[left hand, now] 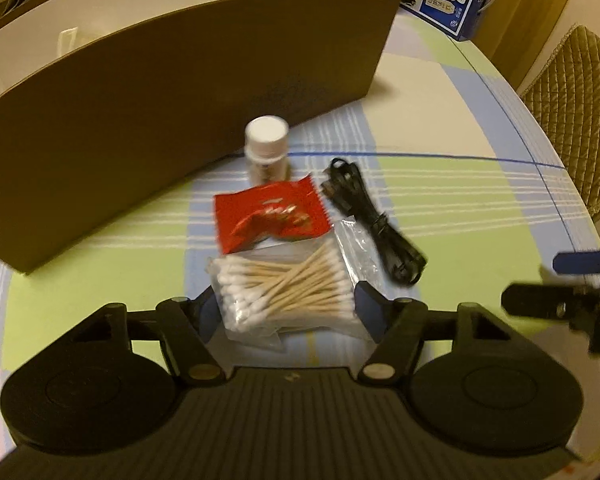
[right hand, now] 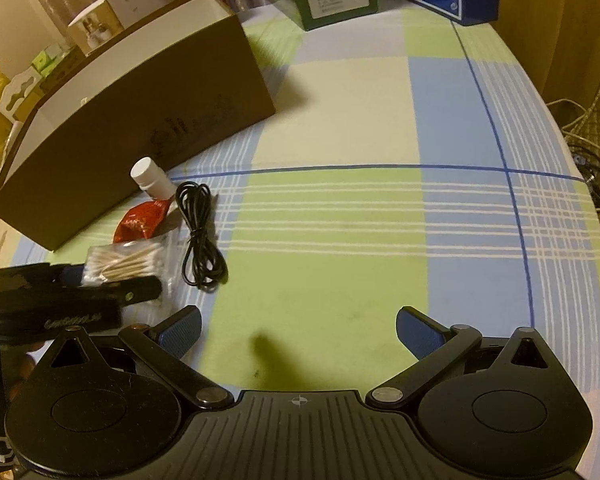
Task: Organize objects
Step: 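Grasp the bag of cotton swabs with the left tool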
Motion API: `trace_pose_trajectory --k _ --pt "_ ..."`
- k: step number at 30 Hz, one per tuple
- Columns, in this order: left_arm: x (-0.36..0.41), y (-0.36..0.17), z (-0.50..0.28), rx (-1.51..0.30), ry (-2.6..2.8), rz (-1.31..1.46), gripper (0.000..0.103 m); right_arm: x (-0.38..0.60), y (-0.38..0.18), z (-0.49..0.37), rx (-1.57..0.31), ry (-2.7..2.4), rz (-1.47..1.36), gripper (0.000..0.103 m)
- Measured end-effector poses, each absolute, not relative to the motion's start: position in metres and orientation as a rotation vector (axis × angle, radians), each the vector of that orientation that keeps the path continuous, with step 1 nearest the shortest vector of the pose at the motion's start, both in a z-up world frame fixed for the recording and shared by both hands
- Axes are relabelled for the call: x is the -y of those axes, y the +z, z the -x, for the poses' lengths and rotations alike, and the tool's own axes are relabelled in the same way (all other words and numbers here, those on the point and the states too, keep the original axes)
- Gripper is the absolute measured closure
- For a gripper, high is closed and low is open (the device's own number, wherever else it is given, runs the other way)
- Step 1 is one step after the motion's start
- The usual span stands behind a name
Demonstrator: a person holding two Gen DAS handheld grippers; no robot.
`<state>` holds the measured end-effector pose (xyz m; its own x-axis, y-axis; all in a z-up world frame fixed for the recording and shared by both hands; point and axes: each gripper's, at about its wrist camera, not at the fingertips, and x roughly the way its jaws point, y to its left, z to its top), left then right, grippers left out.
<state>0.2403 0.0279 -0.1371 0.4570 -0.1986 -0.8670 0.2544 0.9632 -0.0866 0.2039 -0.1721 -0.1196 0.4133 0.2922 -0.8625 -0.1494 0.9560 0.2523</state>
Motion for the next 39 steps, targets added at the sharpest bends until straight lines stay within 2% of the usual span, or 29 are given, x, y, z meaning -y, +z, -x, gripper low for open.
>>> trace_pose_trajectory --k 9,11,14,18,20,24,27,30,31,32,39 --pt "-0.095 -0.133 -0.208 -1.091 -0.170 0.021 0.037 0.160 -0.122 -0.207 -1.119 0.324 -0.125 0.002" --pt "-0.104 -0.132 -0.204 -1.093 -0.152 0.018 0.025 0.155 -0.123 -0.207 -1.122 0.337 -0.119 0.002" --pt "-0.111 -0.130 -0.198 -1.089 -0.200 -0.013 0.017 0.149 -0.122 -0.207 -1.122 0.356 -0.111 0.002" --pt "-0.110 -0.123 -0.192 -1.056 -0.304 -0.147 0.016 0.145 -0.122 -0.206 -1.122 0.370 -0.103 0.002" --pt "-0.107 -0.119 -0.190 -1.032 -0.365 -0.200 0.012 0.145 -0.122 -0.206 -1.124 0.367 -0.105 0.002" --pt "-0.097 -0.122 -0.191 -0.980 -0.440 -0.350 0.013 0.147 -0.124 -0.205 -1.129 0.353 -0.107 0.002" --pt "-0.091 -0.129 -0.198 -0.991 -0.484 -0.400 0.020 0.147 -0.124 -0.204 -1.129 0.350 -0.113 0.002" --pt "-0.091 -0.131 -0.204 -1.012 -0.524 -0.355 0.041 0.149 -0.123 -0.203 -1.129 0.342 -0.117 0.002" --pt "-0.091 -0.130 -0.205 -1.015 -0.535 -0.334 0.053 0.150 -0.124 -0.203 -1.131 0.338 -0.118 0.002" --pt "-0.090 -0.131 -0.205 -1.019 -0.544 -0.315 0.060 0.151 -0.124 -0.203 -1.132 0.333 -0.119 0.002" --pt "-0.095 -0.126 -0.198 -1.032 -0.473 -0.199 0.075 0.149 -0.123 -0.205 -1.127 0.340 -0.114 0.002"
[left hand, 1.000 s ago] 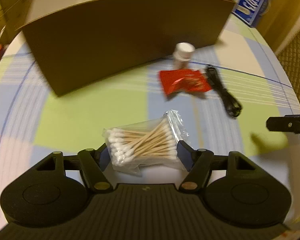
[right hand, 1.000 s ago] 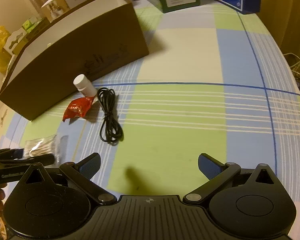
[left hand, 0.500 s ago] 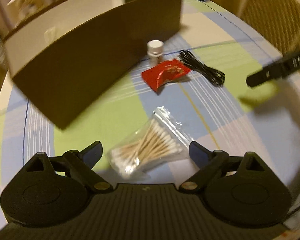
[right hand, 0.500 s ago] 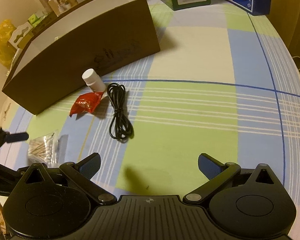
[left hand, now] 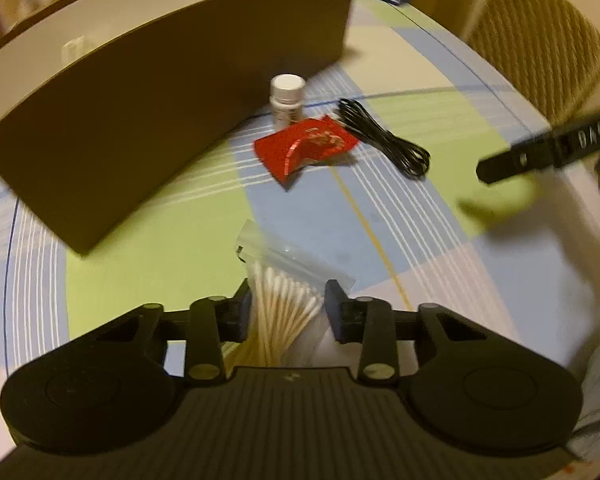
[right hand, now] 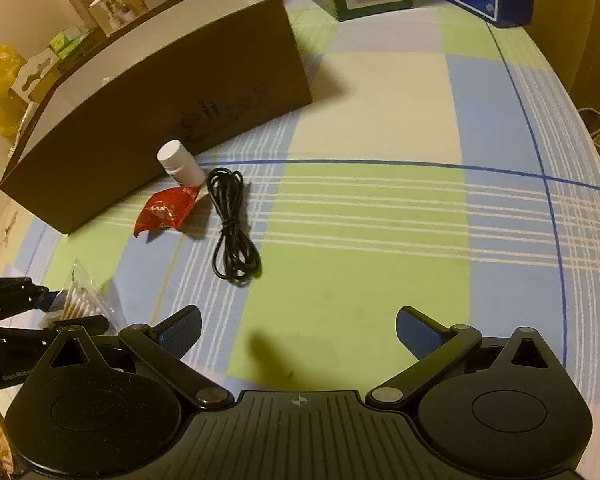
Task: Organize objects
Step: 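Grasp the bag of cotton swabs with the left tool, then lift the swab bag with the left tool while the right tool grasps the white pill bottle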
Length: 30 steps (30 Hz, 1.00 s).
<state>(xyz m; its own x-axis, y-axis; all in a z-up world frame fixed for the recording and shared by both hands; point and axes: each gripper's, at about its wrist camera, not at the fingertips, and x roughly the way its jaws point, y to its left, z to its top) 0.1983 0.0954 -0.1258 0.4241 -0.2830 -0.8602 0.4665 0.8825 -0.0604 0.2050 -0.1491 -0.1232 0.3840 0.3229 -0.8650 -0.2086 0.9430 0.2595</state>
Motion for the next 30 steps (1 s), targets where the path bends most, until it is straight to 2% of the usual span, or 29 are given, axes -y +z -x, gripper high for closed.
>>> trace_pose_trajectory --k 2,5,6,8,11,13,14,17,23,27,30 --pt "-0.101 -0.122 -0.199 -1.036 -0.432 -0.142 0.079 0.146 -0.124 -0.206 -1.126 0.350 -0.108 0.002" --pt "-0.107 -0.118 -0.198 -1.018 -0.351 -0.116 0.076 0.141 -0.124 -0.206 -1.125 0.364 -0.100 0.002" --pt "-0.109 -0.118 -0.199 -1.030 -0.352 -0.110 0.070 0.140 -0.124 -0.206 -1.125 0.368 -0.098 0.002" --pt "-0.110 -0.118 -0.197 -1.049 -0.370 -0.108 0.047 0.138 -0.124 -0.206 -1.124 0.376 -0.095 0.002" --pt "-0.107 -0.118 -0.190 -1.055 -0.401 -0.158 0.042 0.136 -0.124 -0.206 -1.118 0.385 -0.091 0.002" --pt "-0.106 -0.123 -0.188 -1.066 -0.380 -0.181 0.047 0.135 -0.124 -0.206 -1.113 0.389 -0.093 0.002" --pt "-0.106 -0.127 -0.189 -1.074 -0.366 -0.185 0.062 0.135 -0.124 -0.206 -1.109 0.393 -0.094 0.002" --pt "-0.109 -0.128 -0.193 -1.062 -0.309 -0.153 0.081 0.130 -0.122 -0.207 -1.092 0.414 -0.090 0.002" --pt "-0.121 -0.123 -0.203 -1.047 -0.201 -0.059 0.083 0.111 -0.115 -0.214 -0.999 0.486 -0.046 0.003" --pt "-0.127 -0.119 -0.211 -1.042 -0.137 -0.010 0.083 0.087 -0.112 -0.228 -0.914 0.545 0.012 0.030" --pt "-0.127 -0.117 -0.218 -1.040 -0.106 -0.001 0.083 0.069 -0.112 -0.241 -0.851 0.579 0.041 0.042"
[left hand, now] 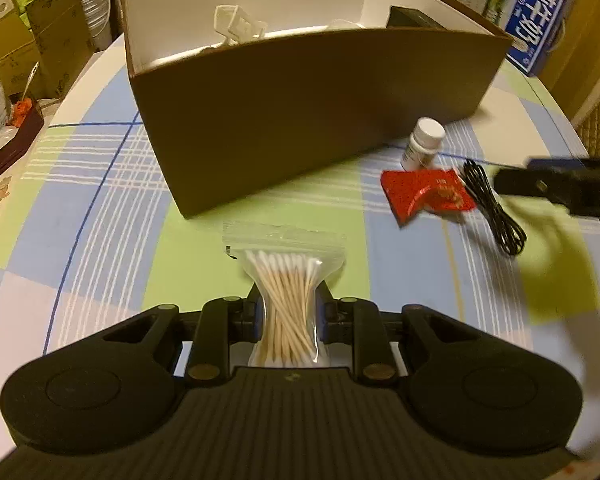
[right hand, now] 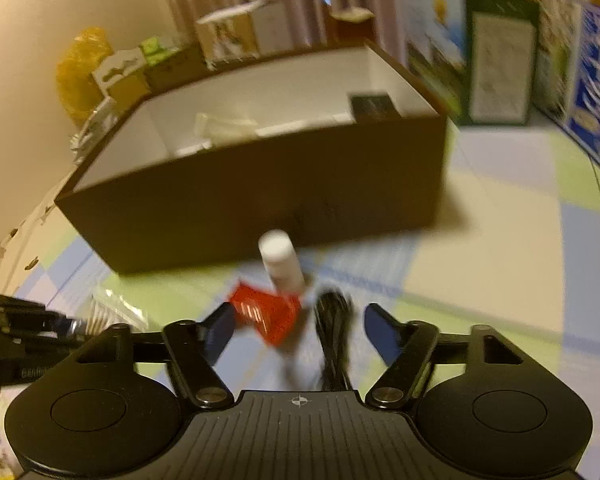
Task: Organize objects
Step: 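Lift the swab bag with the left tool while the right tool grasps the white pill bottle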
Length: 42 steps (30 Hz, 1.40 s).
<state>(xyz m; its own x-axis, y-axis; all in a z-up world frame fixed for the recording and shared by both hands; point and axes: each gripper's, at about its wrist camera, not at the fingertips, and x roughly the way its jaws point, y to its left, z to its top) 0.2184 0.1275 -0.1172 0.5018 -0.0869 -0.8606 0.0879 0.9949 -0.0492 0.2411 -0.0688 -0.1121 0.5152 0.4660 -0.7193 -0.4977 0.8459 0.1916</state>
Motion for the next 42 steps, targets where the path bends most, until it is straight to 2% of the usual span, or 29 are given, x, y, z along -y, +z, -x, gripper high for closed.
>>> trace_pose_trajectory --k 6,13,14,15,20,28,42 --pt "-0.129 -0.113 -0.228 -1.039 -0.079 0.021 0.083 0.035 -0.121 -0.267 -0.817 0.612 0.117 0.059" --pt "-0.133 -0.108 -0.235 -1.036 -0.051 0.024 0.084 0.021 -0.135 -0.281 -0.831 0.619 0.160 0.068" --pt "-0.134 -0.108 -0.236 -1.036 -0.049 0.024 0.084 0.021 -0.136 -0.281 -0.830 0.619 0.161 0.072" --pt "-0.134 -0.108 -0.236 -1.036 -0.048 0.023 0.084 0.021 -0.137 -0.281 -0.828 0.622 0.163 0.082" --pt "-0.133 -0.103 -0.237 -1.040 -0.043 0.026 0.084 0.027 -0.133 -0.280 -0.820 0.634 0.153 0.082" --pt "-0.130 -0.083 -0.229 -1.005 -0.065 0.028 0.084 0.051 -0.095 -0.262 -0.785 0.674 0.074 0.082" --pt "-0.132 -0.006 -0.224 -0.830 -0.118 0.034 0.083 0.075 -0.022 -0.255 -0.666 0.724 -0.036 0.082"
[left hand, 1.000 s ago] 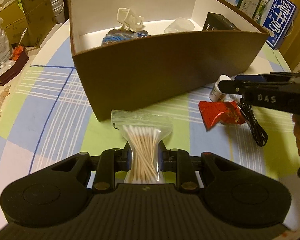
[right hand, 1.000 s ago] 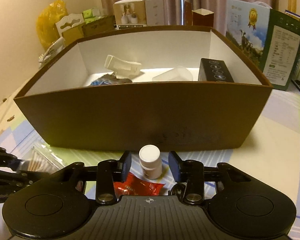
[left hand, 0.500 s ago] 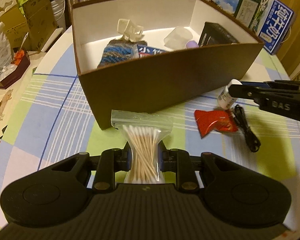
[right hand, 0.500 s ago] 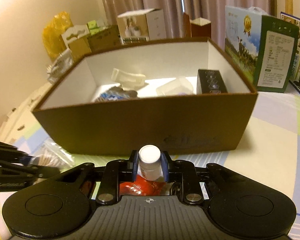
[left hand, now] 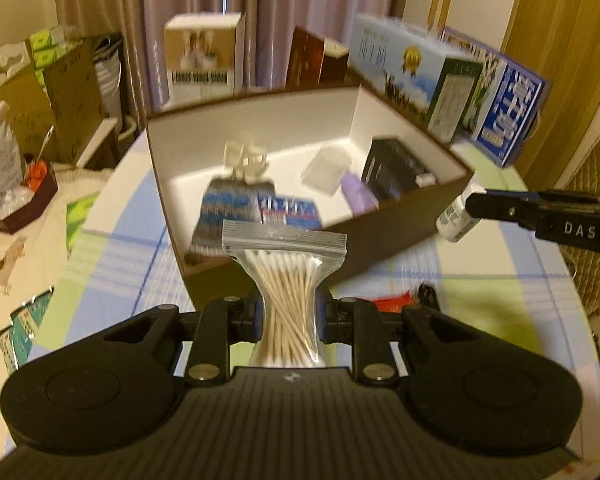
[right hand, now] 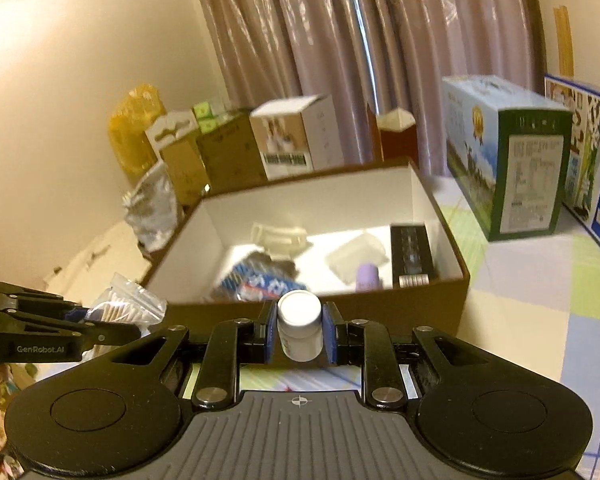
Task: Organize objects
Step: 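Lift the swab bag with the left tool while the right tool grasps the white pill bottle, then lower the swab bag into the brown box with the left tool while the right tool lowers the bottle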
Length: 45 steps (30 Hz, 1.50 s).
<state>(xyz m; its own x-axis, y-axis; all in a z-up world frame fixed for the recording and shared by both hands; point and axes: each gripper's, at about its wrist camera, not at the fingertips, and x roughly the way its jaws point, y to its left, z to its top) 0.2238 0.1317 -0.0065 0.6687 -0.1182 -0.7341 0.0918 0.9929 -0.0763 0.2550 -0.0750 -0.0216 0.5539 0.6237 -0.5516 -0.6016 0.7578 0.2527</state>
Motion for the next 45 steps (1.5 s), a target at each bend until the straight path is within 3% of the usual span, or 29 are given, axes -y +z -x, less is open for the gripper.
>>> trace_pose_trajectory --k 12,33,38,45 --pt "-0.150 0.025 -0.281 -0.743 -0.068 0.034 0.083 0.044 0.002 -0.294 -0.612 0.756 -0.071 0.082" --pt "-0.171 -0.043 -0.396 -0.932 0.044 -0.012 0.081 0.002 -0.047 -0.380 -0.798 0.668 -0.064 0.082" --pt "-0.169 -0.044 -0.401 -0.918 0.046 -0.049 0.058 -0.003 -0.052 -0.387 -0.813 0.664 -0.054 0.082" --pt "-0.170 -0.038 -0.400 -0.907 0.031 -0.042 0.047 -0.008 -0.057 -0.394 -0.827 0.648 -0.041 0.082"
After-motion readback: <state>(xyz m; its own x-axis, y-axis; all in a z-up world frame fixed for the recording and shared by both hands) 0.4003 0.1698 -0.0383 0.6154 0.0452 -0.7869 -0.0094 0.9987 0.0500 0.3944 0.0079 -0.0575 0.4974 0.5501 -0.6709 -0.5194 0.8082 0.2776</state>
